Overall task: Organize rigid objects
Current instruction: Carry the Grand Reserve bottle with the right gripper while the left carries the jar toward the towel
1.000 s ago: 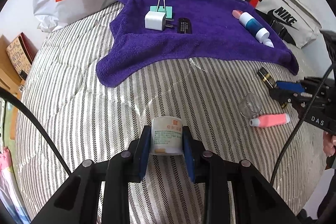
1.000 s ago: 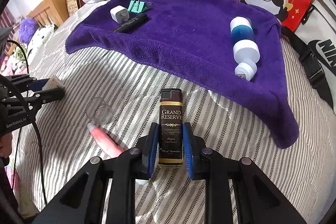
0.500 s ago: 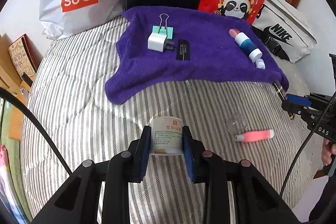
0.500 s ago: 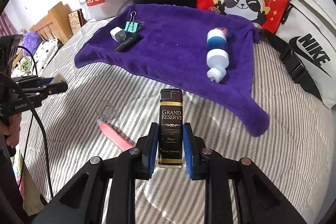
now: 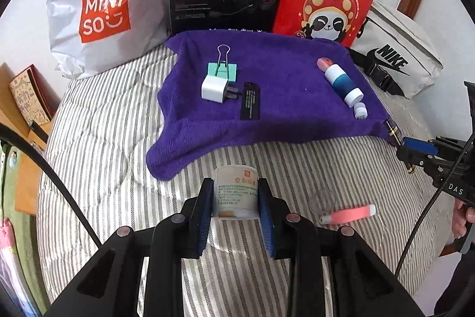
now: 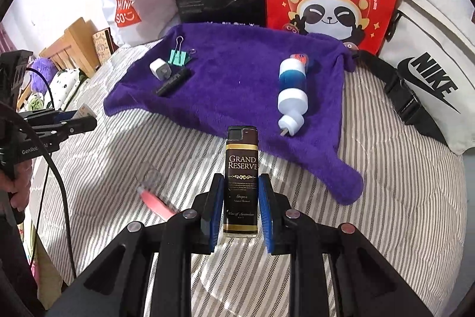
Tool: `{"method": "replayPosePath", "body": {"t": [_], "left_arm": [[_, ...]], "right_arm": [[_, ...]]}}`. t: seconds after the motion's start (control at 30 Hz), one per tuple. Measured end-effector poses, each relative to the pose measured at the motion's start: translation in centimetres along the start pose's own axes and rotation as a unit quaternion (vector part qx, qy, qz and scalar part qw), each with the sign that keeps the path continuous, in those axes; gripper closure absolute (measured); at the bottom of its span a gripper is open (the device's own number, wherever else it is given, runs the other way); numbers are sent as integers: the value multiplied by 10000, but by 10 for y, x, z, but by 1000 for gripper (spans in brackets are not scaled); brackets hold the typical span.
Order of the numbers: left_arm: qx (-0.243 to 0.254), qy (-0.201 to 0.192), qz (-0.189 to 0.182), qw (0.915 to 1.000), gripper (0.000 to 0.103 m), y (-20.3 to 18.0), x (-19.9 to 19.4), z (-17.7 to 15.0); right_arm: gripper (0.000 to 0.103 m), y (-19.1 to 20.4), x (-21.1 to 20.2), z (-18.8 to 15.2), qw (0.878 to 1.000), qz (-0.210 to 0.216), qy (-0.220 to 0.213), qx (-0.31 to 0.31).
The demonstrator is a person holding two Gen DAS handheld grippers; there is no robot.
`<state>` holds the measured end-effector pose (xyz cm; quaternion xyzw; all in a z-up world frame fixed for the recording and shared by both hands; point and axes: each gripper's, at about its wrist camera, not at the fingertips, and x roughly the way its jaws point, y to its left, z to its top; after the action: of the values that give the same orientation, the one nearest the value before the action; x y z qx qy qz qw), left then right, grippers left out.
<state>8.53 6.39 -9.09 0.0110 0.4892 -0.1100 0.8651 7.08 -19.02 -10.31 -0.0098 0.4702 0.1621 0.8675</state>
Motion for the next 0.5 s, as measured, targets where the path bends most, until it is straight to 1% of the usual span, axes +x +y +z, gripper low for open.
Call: {"method": "replayPosePath", "body": {"t": [0.17,0.5], "left_arm": [[-91,-29,-25,10000,75,5,4,8],[-46,-63,-19,10000,75,16,11,26]], "right_arm": [[80,1,2,10,10000,28,-35,-13],[80,-1,14,38,10000,20,-57,-51]]}}
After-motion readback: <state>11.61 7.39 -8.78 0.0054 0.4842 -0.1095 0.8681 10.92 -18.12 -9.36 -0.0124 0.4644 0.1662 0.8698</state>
